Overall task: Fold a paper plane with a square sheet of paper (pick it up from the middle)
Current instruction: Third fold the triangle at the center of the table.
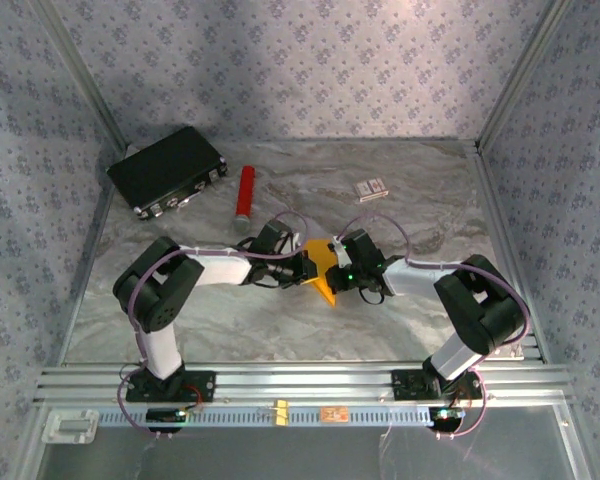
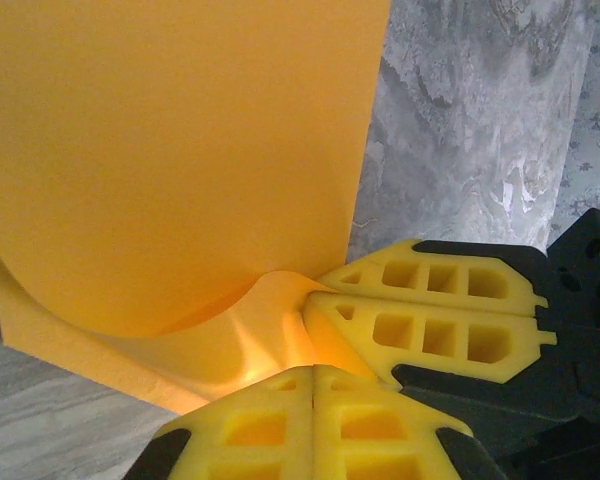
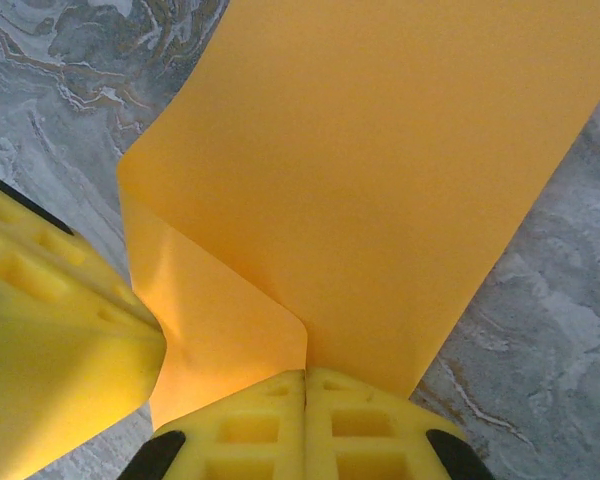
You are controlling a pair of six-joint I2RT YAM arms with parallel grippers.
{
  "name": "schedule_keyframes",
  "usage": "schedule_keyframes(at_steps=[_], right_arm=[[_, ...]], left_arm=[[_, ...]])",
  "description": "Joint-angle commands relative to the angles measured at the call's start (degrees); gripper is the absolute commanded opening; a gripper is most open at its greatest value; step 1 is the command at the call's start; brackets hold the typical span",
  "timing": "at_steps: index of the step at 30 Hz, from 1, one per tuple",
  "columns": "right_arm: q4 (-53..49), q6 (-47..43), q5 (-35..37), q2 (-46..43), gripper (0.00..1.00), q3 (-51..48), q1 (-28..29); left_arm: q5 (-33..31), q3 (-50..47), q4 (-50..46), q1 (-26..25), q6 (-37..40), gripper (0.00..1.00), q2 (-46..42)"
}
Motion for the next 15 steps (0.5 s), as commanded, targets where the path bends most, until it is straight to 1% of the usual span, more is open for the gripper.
schedule_keyframes(at_steps=[1,9,15], right_arm=[[-3.3,0.6,1.2,0.7,0.01,-1.7,-0.5],[-3.4,0.6,1.3,0.8,0.01,-1.7,-0.7],[-3.1,0.8,1.0,1.1,0.01,-1.4,-0.6]], left_arm=[[1.1,0.1,1.6,-0.4,0.3,0.0,1.7],[-0.2,-0.5,0.5,-0.4,1.2,0.0,3.2],[-2.2,-0.6,-3.0,-0.4,3.1,0.0,3.5]])
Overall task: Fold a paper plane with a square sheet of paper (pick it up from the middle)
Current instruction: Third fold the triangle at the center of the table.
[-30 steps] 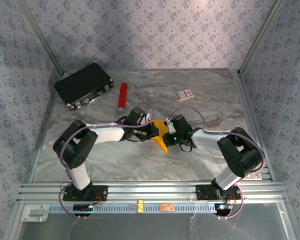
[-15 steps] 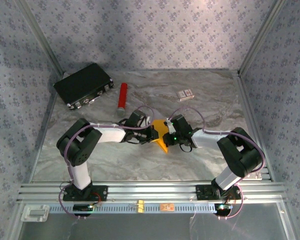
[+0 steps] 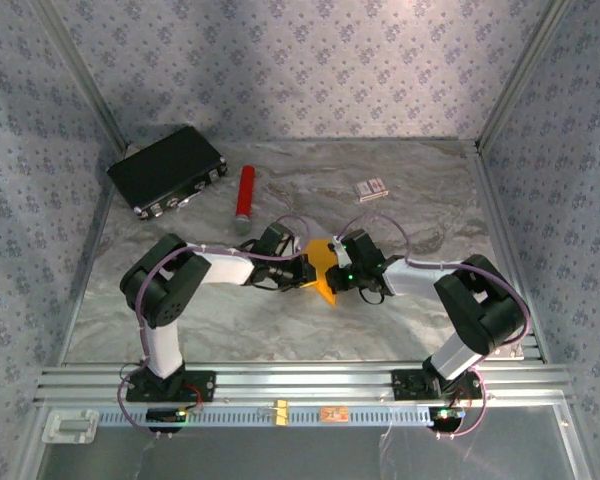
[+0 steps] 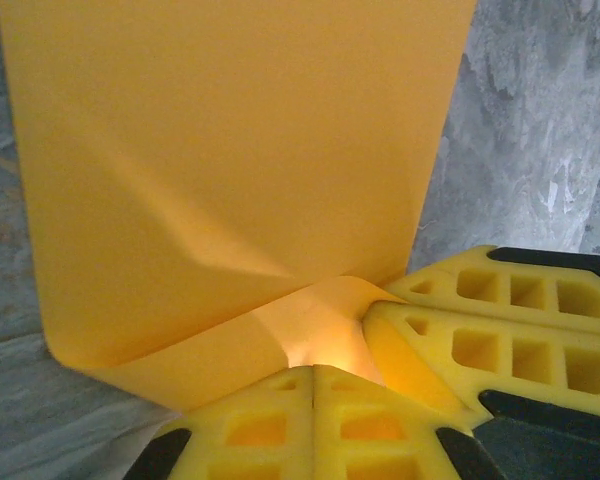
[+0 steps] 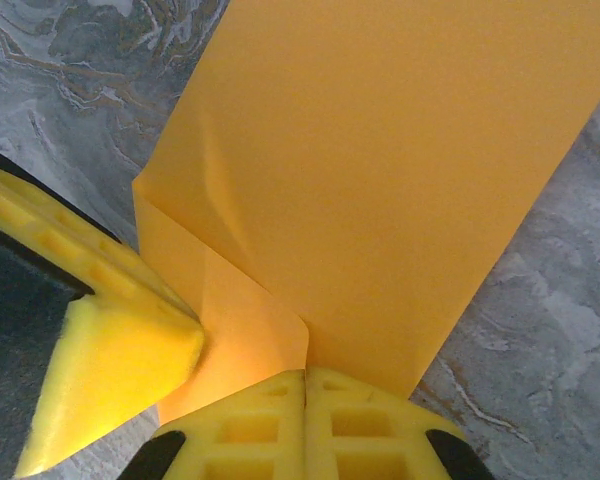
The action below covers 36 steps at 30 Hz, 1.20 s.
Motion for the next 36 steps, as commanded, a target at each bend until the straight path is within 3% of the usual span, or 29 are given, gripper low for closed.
schedule_keyframes(at_steps=[1,13,21,24,27,30,36], right_arm=[[-3.3,0.8,0.8,1.2,0.01,-1.3,-0.6],[-3.6,1.5,-0.8,-0.6,0.05,-0.3,-0.6],[-7.4,4.8,-3.4,-8.7,0.34,0.4,-3.5],[-8.2,6.0,-6.4,-11.4,0.39,-0.3,-4.3],[-8.2,7.4,-11.6,-11.9,0.35,-0.7,-3.9],[-7.0,9.9,-16.2,-10.7,0.22,-0.8,-2.9],[-9.0,11.3,-16.6,-6.4,0.08,1.5,-0.3]], left_arm=[[-1.7,-0.4,-3.1,-0.4,2.6,0.0,1.2],[-2.4,1.2,-5.1,-0.8,4.0,0.0,2.7],[-2.6,1.8,-5.9,-0.9,4.2,0.0,3.1],[-2.7,2.0,-6.1,-0.9,4.3,0.0,3.1],[-2.8,2.2,-6.2,-0.9,4.3,0.0,3.2],[-3.0,2.2,-6.3,-0.9,4.3,0.0,3.2],[-3.0,2.4,-6.3,-0.9,4.2,0.0,3.5]])
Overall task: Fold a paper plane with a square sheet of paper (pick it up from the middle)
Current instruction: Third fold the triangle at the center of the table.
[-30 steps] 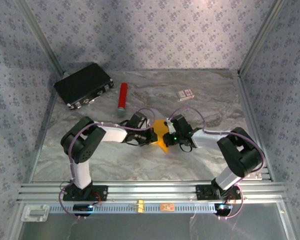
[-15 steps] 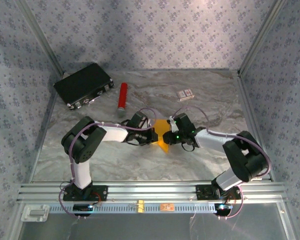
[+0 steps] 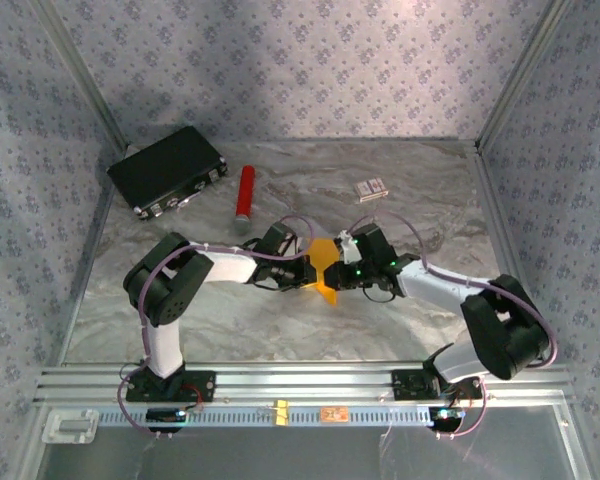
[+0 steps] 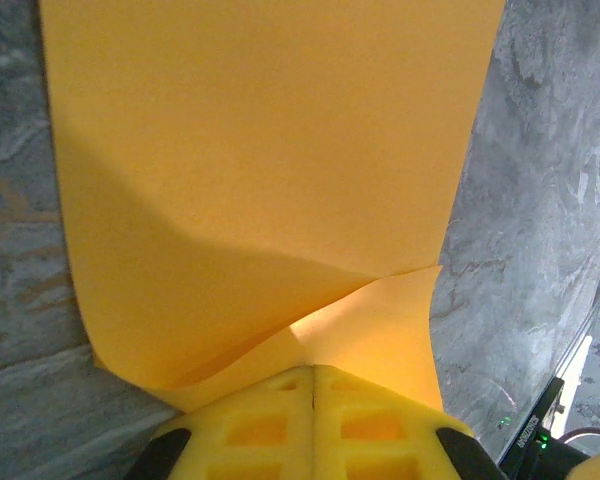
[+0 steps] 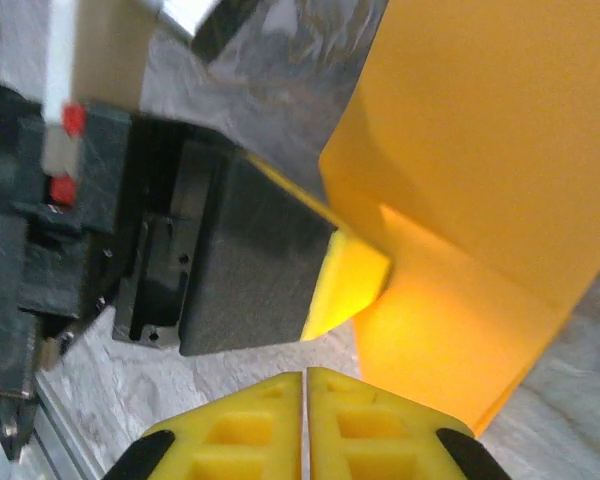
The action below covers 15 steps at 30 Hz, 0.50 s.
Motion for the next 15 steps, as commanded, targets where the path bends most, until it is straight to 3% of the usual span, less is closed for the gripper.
schedule_keyframes(at_steps=[1,15], right_arm=[[-2.8,1.3,-2.6,2.9,0.08,2.1,1.5],[-9.0,-0.3,3.5,12.3,0.06,8.8,5.3]], left_arm=[[-2.2,0.5,-3.5,-0.5,1.2,0.0,2.3],[-2.4,0.6,-4.0,-0.4,1.4,0.0,2.1]])
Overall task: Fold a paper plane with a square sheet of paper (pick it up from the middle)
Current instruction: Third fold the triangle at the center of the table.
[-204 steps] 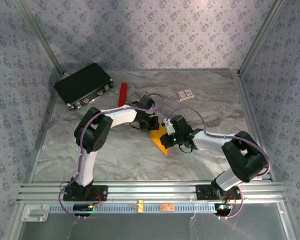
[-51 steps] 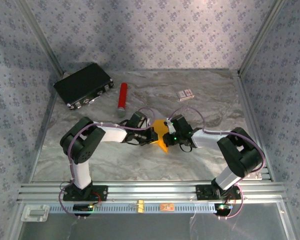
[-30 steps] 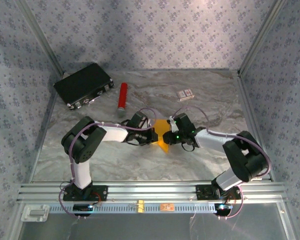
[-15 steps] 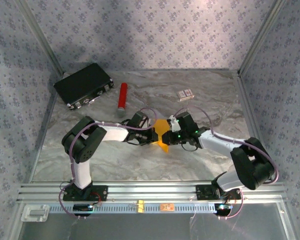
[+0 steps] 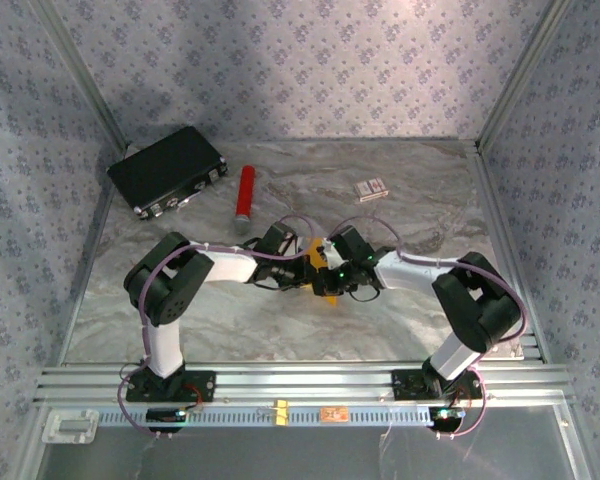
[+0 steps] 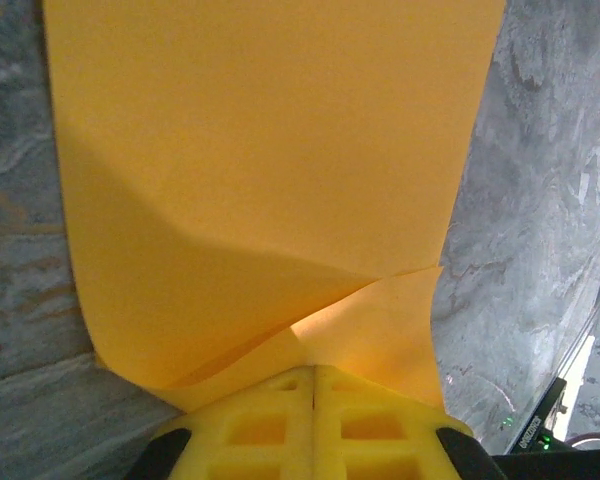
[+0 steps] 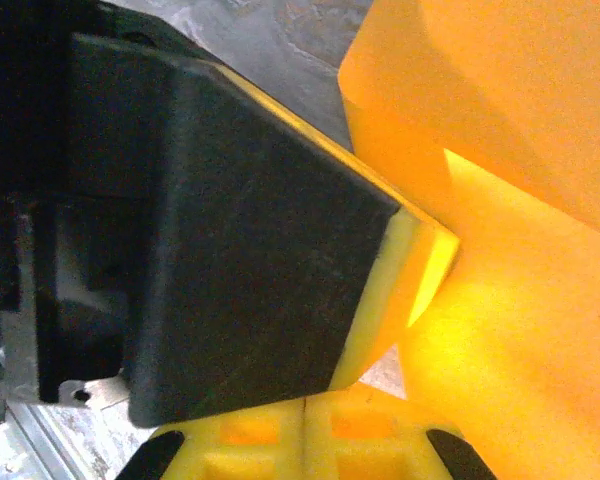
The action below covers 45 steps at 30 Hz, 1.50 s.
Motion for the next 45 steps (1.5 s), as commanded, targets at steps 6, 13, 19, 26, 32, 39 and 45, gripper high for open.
schedule_keyframes(at_steps=[6,13,19,26,32,39,45], right_arm=[[-3.5,-0.8,4.6,2.4,0.06,-0.4,0.3],[-0.4,0.4,2.2,1.5,0.06,-3.8,-0.8],[2.3,1.6,0.2,0.3,0.07,-6.6,-2.1],[4.5,2.1,-1.4,-2.2,0.08,-9.6,-3.1],[4.4,1.7,-2.6,-3.9,0.09,-11.8,-3.8],[3.0,0.7,-2.9,-6.2,0.09,-14.2,-4.0],[2.6,1.1,-3.4,-7.5,0.09,-15.9,-4.1]], left_arm=[[-2.4,0.4,-4.0,-0.5,1.2,0.0,2.0],[-2.6,0.5,-4.7,-0.5,1.7,0.0,2.4],[-2.9,0.7,-5.1,-0.5,1.7,0.0,2.6],[-3.5,0.9,-6.1,-0.5,1.9,0.0,2.8],[-3.8,0.8,-6.4,-0.5,1.7,0.0,3.2],[-3.9,0.8,-6.6,-0.5,1.7,0.0,3.3],[-3.9,1.0,-6.6,-0.5,1.8,0.0,3.3]])
